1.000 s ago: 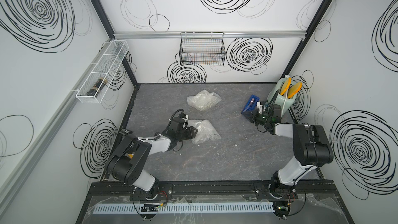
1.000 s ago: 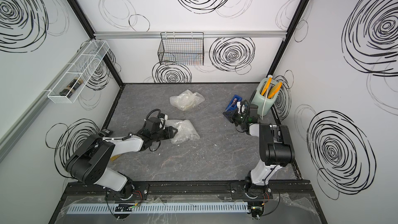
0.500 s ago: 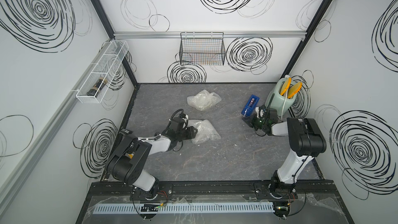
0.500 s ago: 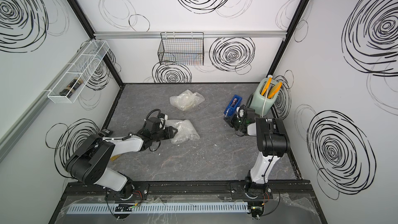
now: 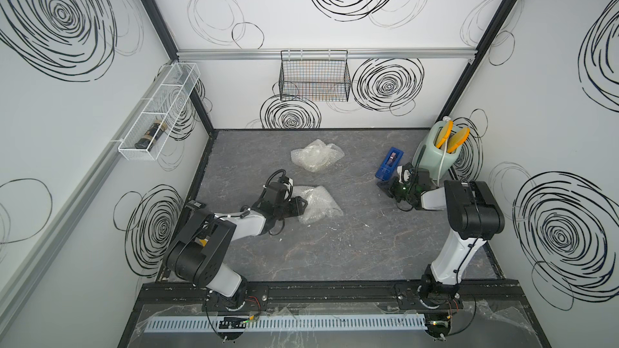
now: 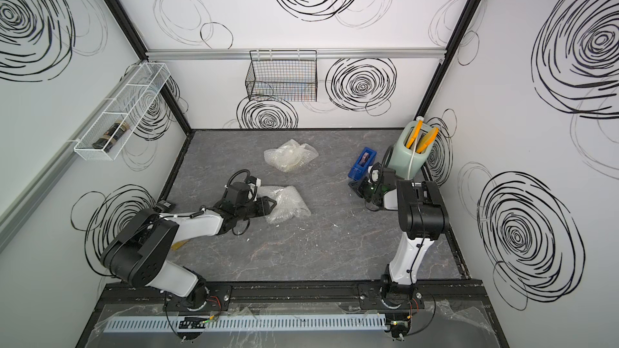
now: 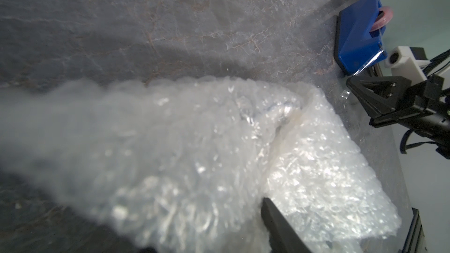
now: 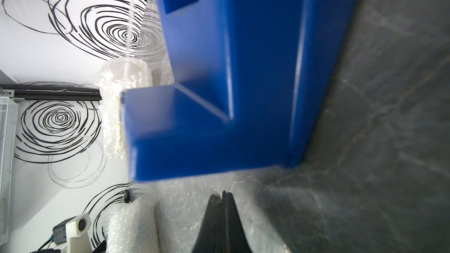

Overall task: Wrap bowls in bubble wrap
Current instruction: Tear off the tape using the Tape Cutter.

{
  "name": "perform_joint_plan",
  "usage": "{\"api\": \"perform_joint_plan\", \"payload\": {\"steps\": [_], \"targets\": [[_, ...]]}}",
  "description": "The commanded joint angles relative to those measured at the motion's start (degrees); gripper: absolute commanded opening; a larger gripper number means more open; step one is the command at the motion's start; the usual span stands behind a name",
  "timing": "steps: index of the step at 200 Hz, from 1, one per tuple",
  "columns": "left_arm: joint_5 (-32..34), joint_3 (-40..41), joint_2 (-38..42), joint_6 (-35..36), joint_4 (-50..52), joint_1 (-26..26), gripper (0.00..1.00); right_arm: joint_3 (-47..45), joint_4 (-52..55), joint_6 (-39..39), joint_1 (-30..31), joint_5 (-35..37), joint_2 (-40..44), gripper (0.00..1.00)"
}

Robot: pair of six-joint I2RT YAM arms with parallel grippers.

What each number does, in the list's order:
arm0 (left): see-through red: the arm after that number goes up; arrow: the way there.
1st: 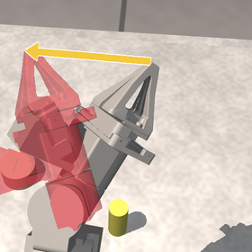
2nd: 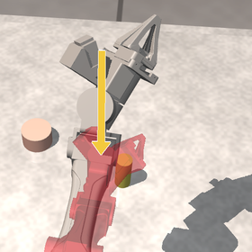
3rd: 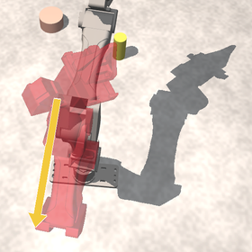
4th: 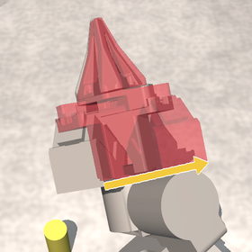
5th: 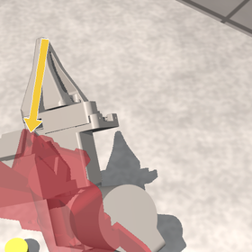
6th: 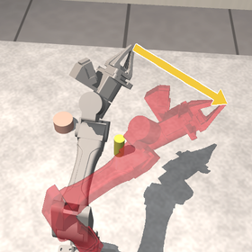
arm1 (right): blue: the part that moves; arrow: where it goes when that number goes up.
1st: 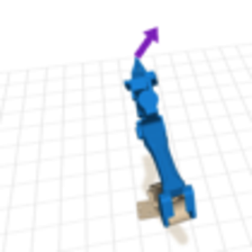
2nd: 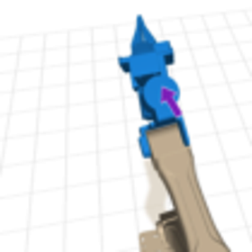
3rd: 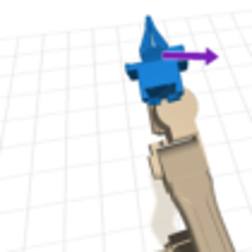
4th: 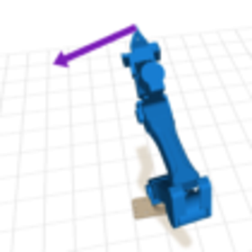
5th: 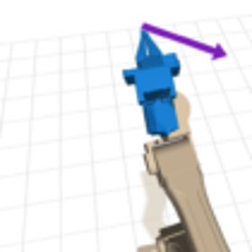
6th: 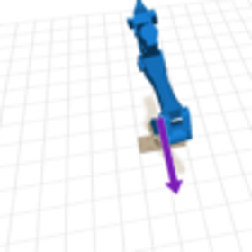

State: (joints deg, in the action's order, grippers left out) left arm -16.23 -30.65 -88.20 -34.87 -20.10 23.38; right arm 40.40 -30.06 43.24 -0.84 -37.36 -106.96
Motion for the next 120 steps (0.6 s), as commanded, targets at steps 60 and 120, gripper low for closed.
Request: {"api": "perform_joint_plan", "payload": {"steps": [60, 120], "targets": [[0.31, -0.28, 0.23, 0.71, 0.41, 0.55, 0.52, -2.65, 10.29, 0.36, 2.42, 3.3, 0.34, 0.0], [0.15, -0.28, 0.4, 0.68, 0.24, 0.75, 0.52, -4.71, 10.33, 2.81, 3.14, 4.78, 1.14, 0.0]]}}
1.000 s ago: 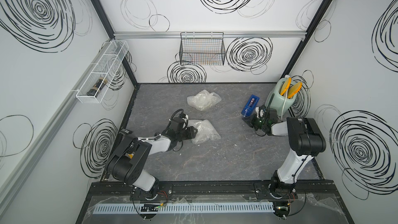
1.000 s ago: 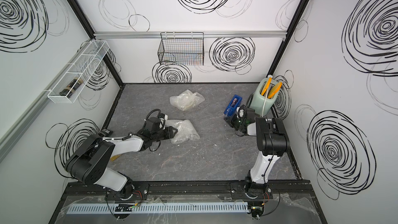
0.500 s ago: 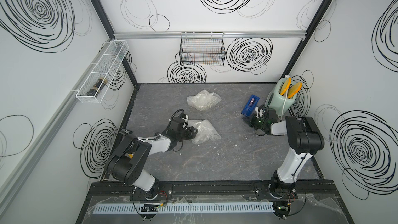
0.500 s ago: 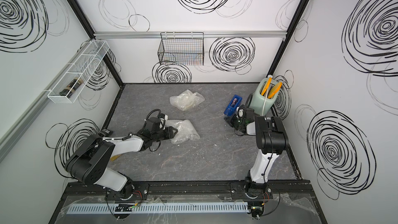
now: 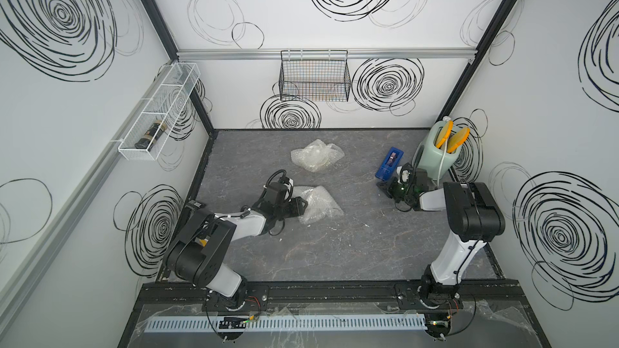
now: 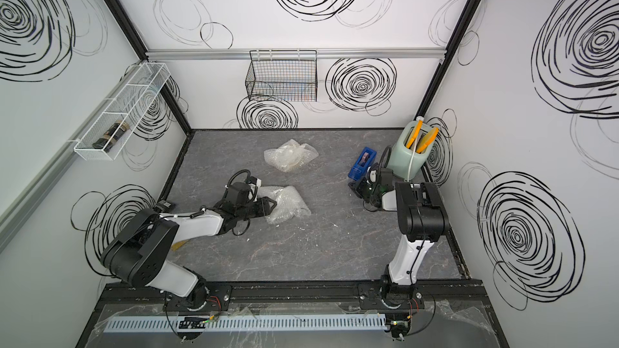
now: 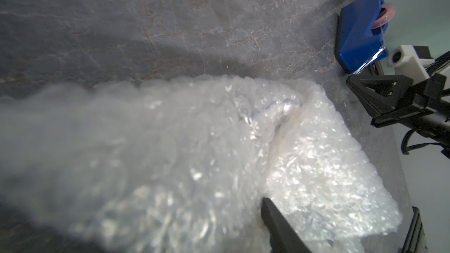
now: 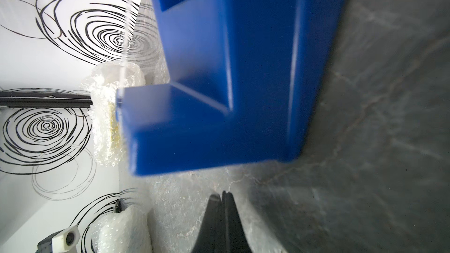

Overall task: Wrap bowls in bubble wrap
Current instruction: Tear off the tape using the Tape Cutter.

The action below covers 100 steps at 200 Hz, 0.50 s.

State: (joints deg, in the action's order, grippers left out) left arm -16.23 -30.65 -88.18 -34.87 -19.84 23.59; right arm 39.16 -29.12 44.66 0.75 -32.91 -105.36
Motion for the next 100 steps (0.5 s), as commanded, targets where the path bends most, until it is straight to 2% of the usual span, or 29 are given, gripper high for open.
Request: {"api": "perform_joint_plan", "payload": {"steps": [1, 69, 100], "targets": [[0.14, -0.28, 0.38, 0.68, -0.03, 0.51, 0.52, -3.47, 9.42, 1.43, 1.58, 0.35, -0.42, 0.0], [0.14, -0.28, 0.6, 0.58, 0.14, 0.49, 0.51, -5.22, 8.69, 2.69, 2.59, 1.35, 0.3, 0.0], [0.14, -0.37, 0.51, 0.68, 0.13, 0.64, 0.52, -4.9, 7.13, 2.11, 3.57, -2.19, 3.43, 0.0]]}}
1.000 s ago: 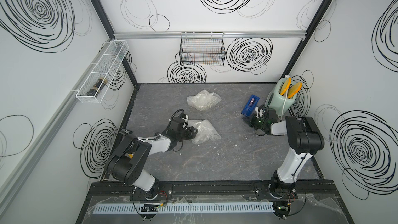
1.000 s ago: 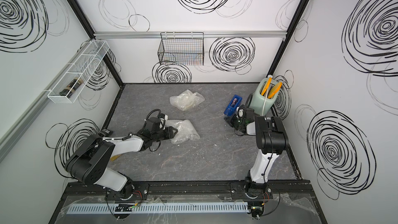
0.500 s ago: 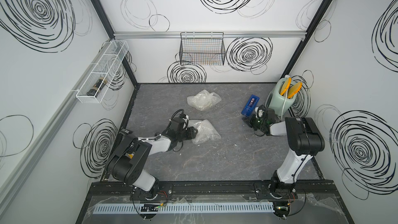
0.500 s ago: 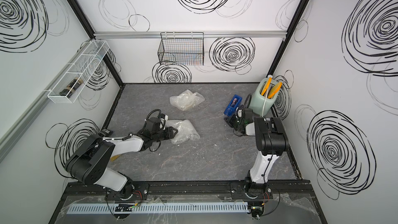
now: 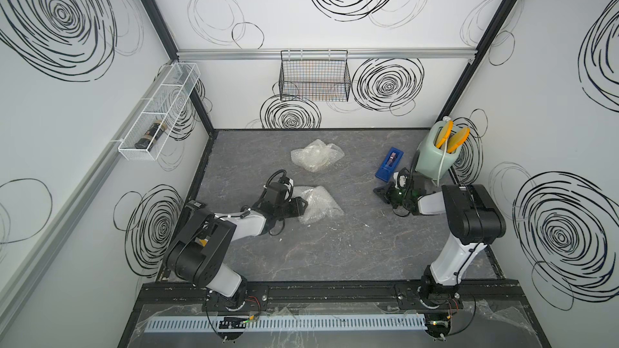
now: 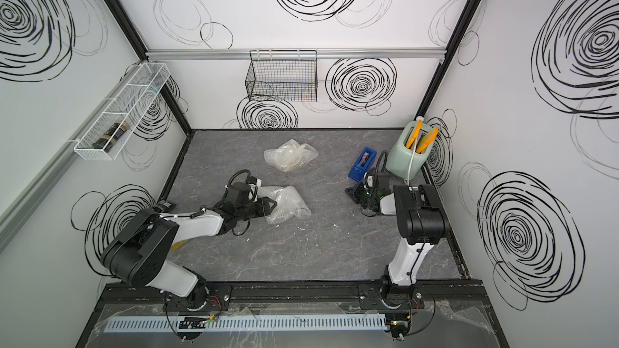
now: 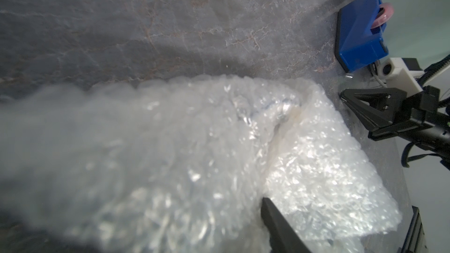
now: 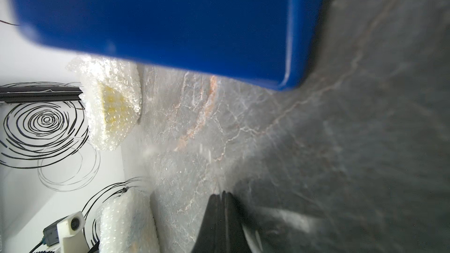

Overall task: Wrap bowls in bubble wrap
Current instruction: Tear off the tape using the Tape Cutter, then stick the tape on the bubble wrap.

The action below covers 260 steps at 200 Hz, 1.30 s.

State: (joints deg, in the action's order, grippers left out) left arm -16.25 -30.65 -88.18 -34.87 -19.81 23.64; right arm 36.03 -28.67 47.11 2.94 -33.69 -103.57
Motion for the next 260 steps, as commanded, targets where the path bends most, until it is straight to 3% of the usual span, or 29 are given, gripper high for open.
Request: {"api": "perform_joint_plan", "payload": {"steps": [1, 68, 141, 260], "targets": [[0.17, -0.37, 0.49, 0.68, 0.11, 0.56, 0.52, -1.72, 6.59, -0.35, 1.46, -1.66, 1.84, 0.0], [0.34, -0.37, 0.82, 0.68, 0.21, 0.62, 0.52, 10.52, 16.83, -7.31, 15.38, -6.24, 15.72, 0.0], [0.49, -0.31, 0.82, 0.77, 0.37, 0.47, 0.52, 26.12, 18.7, -8.87, 33.64, -7.3, 6.17, 0.0], [0.24, -0.37, 0.64, 0.71, 0.37, 0.42, 0.52, 26.43, 18.28, -10.58, 36.26, -6.76, -8.53, 0.0]]}}
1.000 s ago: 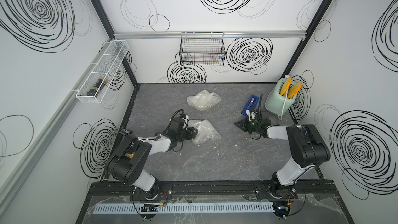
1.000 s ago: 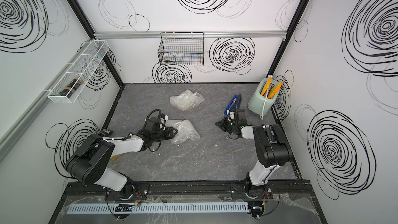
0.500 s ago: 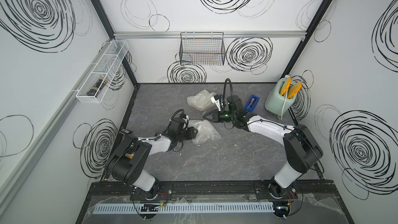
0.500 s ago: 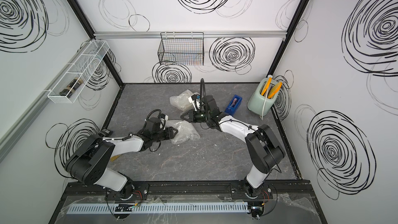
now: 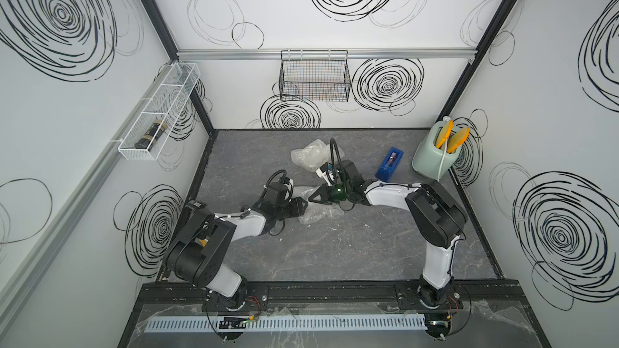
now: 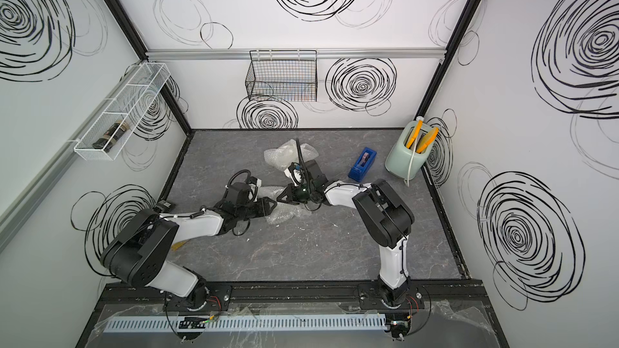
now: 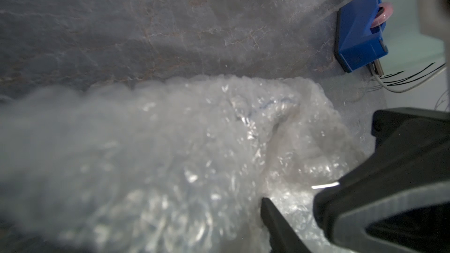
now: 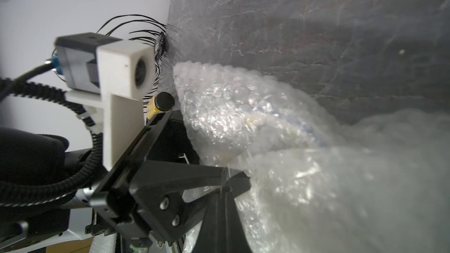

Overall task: Wrap bowls in bubble wrap
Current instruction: Stick the tape on the bubble wrap.

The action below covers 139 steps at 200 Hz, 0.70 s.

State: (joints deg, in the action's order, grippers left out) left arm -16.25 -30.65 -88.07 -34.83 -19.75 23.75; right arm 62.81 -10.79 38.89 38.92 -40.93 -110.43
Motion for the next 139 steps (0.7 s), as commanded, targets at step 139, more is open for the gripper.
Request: {"api": "perform_joint_plan", "payload": {"steps": [139], "targets": [[0.51, -0.11, 1.13, 0.64, 0.47, 0.19, 0.52, -2.56, 2.54, -1.53, 0.02, 4.75, -0.87, 0.0]]}}
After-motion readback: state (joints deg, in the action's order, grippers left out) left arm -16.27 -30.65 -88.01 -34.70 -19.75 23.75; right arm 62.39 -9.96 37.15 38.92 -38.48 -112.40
